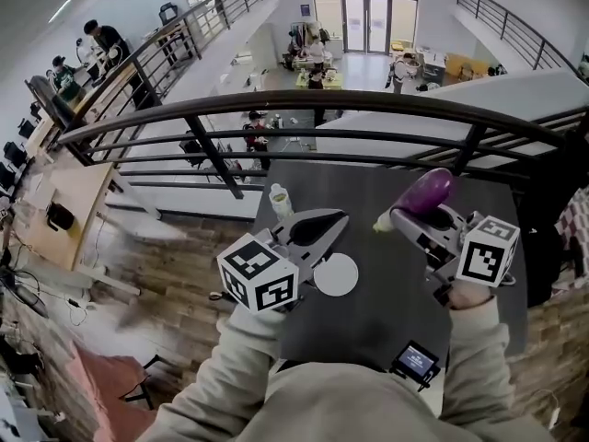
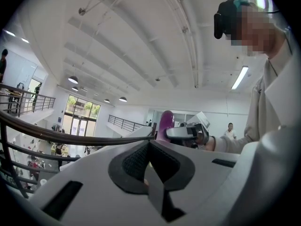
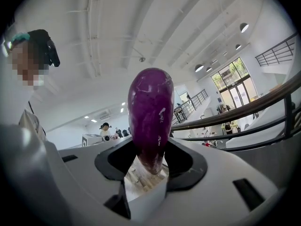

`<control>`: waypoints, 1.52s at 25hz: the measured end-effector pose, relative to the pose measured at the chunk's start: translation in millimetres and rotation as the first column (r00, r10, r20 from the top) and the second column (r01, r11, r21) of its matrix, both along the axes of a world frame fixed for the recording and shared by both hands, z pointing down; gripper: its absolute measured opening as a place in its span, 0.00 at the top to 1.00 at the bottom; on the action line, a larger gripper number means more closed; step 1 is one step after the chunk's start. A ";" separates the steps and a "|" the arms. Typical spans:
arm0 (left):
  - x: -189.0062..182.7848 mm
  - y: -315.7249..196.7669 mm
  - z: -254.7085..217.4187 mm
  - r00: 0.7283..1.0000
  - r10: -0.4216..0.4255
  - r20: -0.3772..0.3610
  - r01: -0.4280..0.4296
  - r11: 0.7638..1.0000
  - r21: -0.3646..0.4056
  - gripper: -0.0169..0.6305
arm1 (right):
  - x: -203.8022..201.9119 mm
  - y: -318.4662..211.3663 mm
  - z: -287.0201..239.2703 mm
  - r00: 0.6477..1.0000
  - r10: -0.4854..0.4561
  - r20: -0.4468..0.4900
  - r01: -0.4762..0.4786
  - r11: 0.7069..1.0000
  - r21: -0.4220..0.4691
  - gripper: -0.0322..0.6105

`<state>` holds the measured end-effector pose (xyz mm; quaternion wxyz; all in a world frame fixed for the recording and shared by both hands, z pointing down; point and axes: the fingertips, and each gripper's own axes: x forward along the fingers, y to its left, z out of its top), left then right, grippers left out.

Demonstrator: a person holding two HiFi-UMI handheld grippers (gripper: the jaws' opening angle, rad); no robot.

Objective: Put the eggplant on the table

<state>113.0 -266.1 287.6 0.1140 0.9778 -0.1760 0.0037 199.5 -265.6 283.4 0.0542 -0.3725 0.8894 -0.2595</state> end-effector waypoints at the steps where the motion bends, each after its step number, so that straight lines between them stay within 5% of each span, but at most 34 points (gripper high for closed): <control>1: 0.0 -4.0 -0.3 1.000 0.005 -0.002 -0.005 1.000 -0.001 0.96 | -0.5 -3.2 -0.9 1.000 0.003 -0.001 -0.003 1.000 0.000 0.64; 18: 9.6 -19.4 13.6 0.995 0.103 0.003 -0.103 0.994 -0.039 0.96 | 2.7 -13.2 9.3 0.998 0.054 -0.032 -0.056 0.997 -0.048 0.64; 38: -4.8 -21.4 84.3 0.998 0.058 -0.002 -0.057 0.978 -0.199 0.96 | -20.6 -23.0 74.0 0.999 -0.011 -0.050 0.001 0.983 -0.182 0.64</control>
